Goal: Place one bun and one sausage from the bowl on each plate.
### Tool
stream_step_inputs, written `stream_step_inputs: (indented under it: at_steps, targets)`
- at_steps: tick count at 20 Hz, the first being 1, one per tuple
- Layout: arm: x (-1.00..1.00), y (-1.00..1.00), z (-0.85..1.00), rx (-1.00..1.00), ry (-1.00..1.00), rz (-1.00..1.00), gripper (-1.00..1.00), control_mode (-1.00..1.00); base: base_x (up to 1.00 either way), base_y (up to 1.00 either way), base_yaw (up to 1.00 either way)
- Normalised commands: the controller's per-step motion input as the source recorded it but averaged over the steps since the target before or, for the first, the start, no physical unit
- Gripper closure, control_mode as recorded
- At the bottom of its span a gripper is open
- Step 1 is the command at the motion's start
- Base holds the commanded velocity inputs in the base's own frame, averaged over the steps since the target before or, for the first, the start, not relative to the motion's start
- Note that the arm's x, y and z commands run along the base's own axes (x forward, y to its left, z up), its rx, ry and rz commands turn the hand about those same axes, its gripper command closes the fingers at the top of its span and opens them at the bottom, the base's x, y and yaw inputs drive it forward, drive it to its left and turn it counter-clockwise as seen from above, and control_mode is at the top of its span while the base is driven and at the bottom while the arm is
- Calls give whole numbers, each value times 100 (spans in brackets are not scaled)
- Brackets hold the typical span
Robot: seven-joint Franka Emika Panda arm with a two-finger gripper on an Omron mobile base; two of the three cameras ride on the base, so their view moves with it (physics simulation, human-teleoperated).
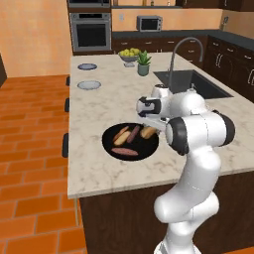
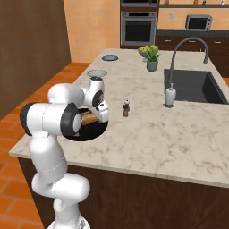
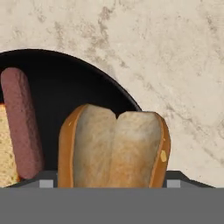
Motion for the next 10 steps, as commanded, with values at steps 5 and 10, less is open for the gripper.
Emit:
stream_step_inputs:
  at_steps: [5,10]
  targets:
    - [-74,-7,100,5,-7,-7,100,-100,0,0,0]
    - [-61,1,68,1,-2,-5,100,-100,0,0,0]
